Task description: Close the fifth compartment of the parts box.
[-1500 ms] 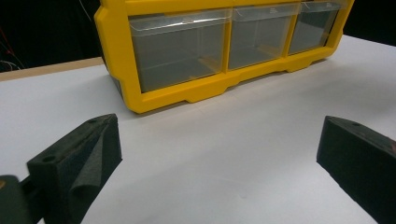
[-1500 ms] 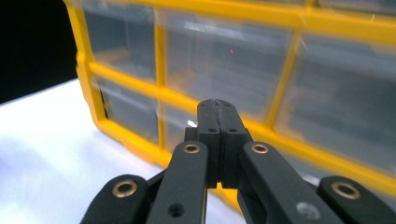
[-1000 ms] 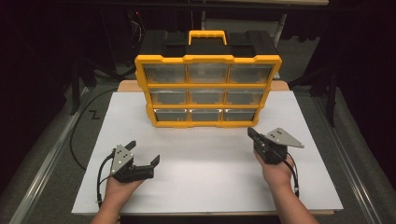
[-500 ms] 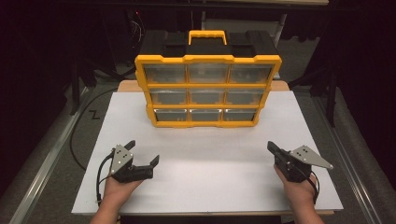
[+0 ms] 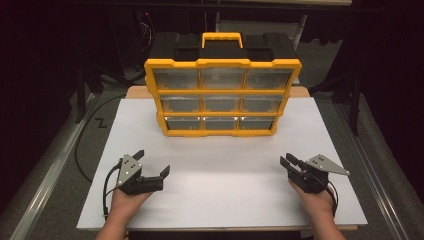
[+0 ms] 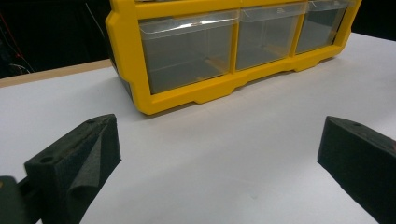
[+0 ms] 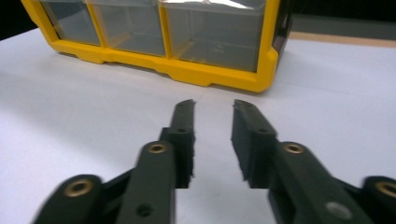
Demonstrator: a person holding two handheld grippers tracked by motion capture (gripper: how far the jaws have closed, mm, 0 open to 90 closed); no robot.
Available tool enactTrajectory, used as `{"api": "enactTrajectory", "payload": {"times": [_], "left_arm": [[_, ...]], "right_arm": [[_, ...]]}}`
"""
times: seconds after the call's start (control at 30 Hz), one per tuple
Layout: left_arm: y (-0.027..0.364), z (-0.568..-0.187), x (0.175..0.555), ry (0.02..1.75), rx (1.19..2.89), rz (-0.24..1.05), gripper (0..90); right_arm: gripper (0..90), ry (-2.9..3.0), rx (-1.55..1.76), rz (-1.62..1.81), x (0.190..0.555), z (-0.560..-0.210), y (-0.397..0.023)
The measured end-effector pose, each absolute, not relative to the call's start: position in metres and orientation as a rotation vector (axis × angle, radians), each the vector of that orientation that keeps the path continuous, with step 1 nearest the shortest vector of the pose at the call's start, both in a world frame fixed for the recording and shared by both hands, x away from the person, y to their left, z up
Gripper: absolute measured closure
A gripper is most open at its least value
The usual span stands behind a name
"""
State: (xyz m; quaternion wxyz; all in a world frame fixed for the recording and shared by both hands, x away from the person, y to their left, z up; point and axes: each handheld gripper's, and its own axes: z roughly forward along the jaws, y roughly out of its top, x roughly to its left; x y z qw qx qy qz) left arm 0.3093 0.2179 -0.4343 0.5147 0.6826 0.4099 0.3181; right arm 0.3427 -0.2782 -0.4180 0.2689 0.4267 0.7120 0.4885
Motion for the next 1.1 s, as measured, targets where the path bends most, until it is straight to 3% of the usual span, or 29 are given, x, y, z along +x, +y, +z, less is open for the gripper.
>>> {"api": "enactTrajectory", "payload": {"times": [0.03, 0.07, 0.4, 0.43, 1.1], "left_arm": [[0.218, -0.434, 0.309, 0.986, 1.639, 0.764, 0.1], [0.219, -0.434, 0.309, 0.987, 1.636, 0.764, 0.1], [0.22, -0.432, 0.308, 0.981, 1.625, 0.763, 0.1], [0.22, -0.432, 0.308, 0.98, 1.625, 0.762, 0.1], [0.219, -0.433, 0.308, 0.982, 1.63, 0.757, 0.1]], "right_arm": [[56.8, 1.92, 1.146, 1.321, 0.343, -0.418, -0.278], [56.8, 1.92, 1.146, 1.321, 0.343, -0.418, -0.278], [12.8, 1.903, 1.059, 1.368, 0.328, -0.412, -0.278], [1.0, 1.897, 1.054, 1.384, 0.327, -0.412, -0.278], [0.9, 1.896, 1.061, 1.342, 0.331, -0.417, -0.274]]}}
